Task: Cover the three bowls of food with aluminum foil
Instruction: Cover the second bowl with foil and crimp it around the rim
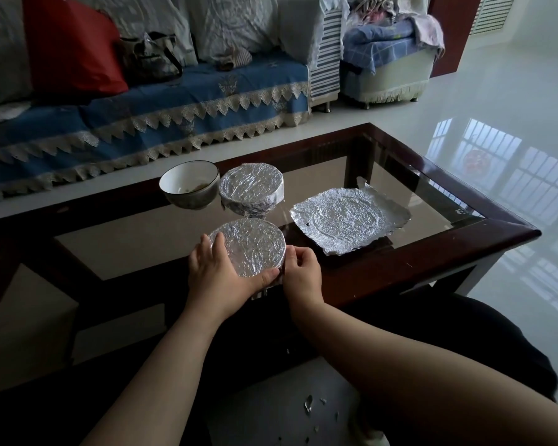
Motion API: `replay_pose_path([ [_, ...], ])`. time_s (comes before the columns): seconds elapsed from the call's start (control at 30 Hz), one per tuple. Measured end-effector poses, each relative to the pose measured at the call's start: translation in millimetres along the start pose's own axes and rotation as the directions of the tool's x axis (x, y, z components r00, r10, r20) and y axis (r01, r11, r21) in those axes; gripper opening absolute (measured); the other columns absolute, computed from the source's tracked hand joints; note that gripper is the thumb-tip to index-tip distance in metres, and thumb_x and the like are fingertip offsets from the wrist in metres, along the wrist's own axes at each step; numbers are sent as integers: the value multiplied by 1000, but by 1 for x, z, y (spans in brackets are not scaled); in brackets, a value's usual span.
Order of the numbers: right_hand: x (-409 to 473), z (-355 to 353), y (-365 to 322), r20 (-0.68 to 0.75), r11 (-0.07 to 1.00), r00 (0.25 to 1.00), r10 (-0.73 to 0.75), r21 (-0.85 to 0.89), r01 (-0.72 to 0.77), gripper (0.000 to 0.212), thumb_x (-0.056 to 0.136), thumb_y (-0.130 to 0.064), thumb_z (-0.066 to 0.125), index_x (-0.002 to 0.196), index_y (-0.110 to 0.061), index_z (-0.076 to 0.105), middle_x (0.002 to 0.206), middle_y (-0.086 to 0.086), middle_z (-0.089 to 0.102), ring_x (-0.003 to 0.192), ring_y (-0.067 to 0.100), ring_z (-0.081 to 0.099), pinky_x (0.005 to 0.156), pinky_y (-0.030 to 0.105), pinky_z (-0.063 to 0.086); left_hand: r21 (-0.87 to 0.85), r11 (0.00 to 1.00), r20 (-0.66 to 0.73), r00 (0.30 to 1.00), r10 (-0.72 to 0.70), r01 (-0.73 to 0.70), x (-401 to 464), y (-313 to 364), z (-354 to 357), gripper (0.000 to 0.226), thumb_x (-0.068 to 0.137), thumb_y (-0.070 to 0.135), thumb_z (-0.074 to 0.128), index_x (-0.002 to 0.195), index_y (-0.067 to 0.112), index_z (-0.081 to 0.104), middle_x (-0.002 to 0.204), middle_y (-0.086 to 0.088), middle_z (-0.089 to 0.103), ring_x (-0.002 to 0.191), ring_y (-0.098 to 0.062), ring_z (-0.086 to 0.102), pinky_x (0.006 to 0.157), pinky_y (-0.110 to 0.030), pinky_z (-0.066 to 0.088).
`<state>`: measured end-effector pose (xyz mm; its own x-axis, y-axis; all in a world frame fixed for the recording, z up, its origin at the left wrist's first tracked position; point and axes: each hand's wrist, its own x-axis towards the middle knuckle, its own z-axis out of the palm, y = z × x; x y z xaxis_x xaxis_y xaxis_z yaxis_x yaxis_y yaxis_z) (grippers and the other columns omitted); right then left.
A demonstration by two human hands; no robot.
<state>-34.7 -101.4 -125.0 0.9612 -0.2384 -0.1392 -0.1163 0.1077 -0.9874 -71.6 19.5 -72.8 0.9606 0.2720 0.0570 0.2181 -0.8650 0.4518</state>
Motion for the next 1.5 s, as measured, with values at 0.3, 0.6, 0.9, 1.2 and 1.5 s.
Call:
replay_pose_path([
  [0.3, 21, 0, 0, 55, 984, 983, 175, -33, -173, 12, 92, -26, 58, 85, -17, 63, 92, 11, 71, 90, 29, 69, 86, 47, 55, 15, 1000, 7, 1000, -23, 23, 1, 1, 1, 129, 58, 78, 64, 152, 14, 4, 160, -10, 0, 145, -28, -2, 117, -39, 5],
  [0.6, 37, -2, -6, 109, 976, 972, 210, -89, -201, 14, 86, 1, 55, 96, -4, 65, 89, 10, 72, 74, 22, 67, 67, 32, 56, -44, 996, 51, 996, -71, 73, -2, 6, -5, 143, 43, 83, 50, 151, 9, -7, 160, -14, -6, 146, -30, -6, 117, -40, 1],
  [0.9, -12, -7, -1, 86, 989, 986, -141, -26, 143, 21, 99, -29, 43, 109, -21, 59, 109, 3, 64, 105, 15, 61, 96, 40, 49, 66, 998, 27, 1000, -1, -1, -4, -5, -20, 133, 47, 92, 34, 152, 18, 3, 160, -10, -3, 145, -34, 3, 116, -46, 9],
  [1.2, -15, -7, -1, 125, 995, 987, -99, 18, 98, 18, 99, -27, 47, 109, -17, 58, 107, 3, 66, 100, 13, 63, 90, 30, 51, -67, 996, 68, 996, 59, -55, 4, -13, -10, 129, 56, 72, 70, 152, 19, 1, 159, -8, -1, 145, -25, -4, 117, -37, 3],
  [1.5, 4, 0, 0, 8, 994, 994, 113, -6, -112, 17, 94, -28, 56, 90, -14, 63, 88, 6, 69, 86, 21, 66, 83, 39, 55, -74, 995, 13, 998, 62, -61, 5, -13, -3, 127, 57, 69, 73, 152, 16, 7, 156, -7, 7, 142, -28, 5, 117, -37, 9],
])
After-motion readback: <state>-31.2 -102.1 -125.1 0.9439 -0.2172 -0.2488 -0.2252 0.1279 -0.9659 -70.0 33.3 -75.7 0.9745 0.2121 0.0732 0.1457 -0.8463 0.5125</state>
